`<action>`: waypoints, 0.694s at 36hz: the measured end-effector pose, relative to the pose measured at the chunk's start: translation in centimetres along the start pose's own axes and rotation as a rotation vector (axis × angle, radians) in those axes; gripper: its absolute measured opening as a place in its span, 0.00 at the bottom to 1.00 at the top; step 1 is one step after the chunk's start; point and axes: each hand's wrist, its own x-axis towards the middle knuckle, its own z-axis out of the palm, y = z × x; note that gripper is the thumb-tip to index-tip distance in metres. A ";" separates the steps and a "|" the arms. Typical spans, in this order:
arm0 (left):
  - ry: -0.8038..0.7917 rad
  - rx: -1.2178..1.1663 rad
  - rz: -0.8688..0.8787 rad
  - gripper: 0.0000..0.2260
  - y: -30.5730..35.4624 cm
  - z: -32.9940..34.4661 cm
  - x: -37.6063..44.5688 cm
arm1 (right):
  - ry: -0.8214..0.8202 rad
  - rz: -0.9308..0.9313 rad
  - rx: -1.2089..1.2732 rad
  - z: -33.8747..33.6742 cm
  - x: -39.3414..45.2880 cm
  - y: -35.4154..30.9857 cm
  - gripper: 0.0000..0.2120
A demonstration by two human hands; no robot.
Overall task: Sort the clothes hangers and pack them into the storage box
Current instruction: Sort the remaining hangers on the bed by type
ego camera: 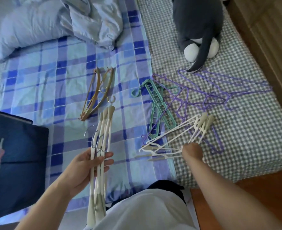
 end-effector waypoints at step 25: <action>-0.240 -0.114 0.300 0.12 6.4 -1.9 -2.7 | -0.579 0.110 0.997 -5.8 -18.2 -8.9 0.09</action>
